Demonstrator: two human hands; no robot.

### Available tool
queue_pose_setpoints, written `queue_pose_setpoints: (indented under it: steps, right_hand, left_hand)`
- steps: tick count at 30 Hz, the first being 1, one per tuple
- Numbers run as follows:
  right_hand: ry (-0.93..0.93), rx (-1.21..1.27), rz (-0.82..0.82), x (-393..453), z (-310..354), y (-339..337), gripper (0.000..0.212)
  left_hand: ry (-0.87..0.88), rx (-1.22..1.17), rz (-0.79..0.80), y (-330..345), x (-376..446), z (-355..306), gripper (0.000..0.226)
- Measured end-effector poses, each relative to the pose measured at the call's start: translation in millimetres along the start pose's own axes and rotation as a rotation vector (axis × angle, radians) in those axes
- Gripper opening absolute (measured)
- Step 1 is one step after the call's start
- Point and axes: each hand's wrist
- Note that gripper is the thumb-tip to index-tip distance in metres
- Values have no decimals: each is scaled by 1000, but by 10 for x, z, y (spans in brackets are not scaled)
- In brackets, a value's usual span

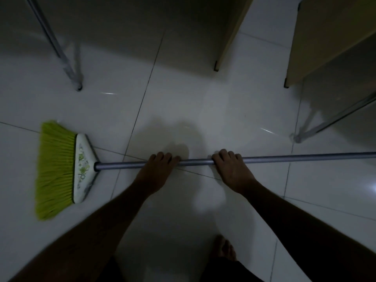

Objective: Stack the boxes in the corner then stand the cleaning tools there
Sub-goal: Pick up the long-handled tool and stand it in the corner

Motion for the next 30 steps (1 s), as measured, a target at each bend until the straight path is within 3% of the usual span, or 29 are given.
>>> queue_pose_setpoints:
  steps: [8,12,15,21,30]
  right_hand:
    - [-41,-19,-104,-450,72,-878,27]
    - [-60,-8,-123,-661,164,-1613,36]
    - [-48,-1,-140,-811,278,-2200,28]
    - [-42,26,-148,-1265,544,-3266,21]
    - [-81,-20,-149,-1948,869,-4732,19]
  left_hand:
    - [47,-9,-57,-905,-520,-189,56]
    - [16,-14,-115,-1575,-850,-314,36]
    - [-34,-73,-134,-2065,-1108,-405,34]
    - [-153,-190,-123,-3120,-1697,-722,40]
    - [-111,-272,-202,-4270,-2736,-1107,52]
Point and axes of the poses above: each hand's wrist, its own x-axis towards the middle knuckle, its own y-axis out of the palm, z = x × y, and after that the axes turned 14 degrees about -x, right-handed
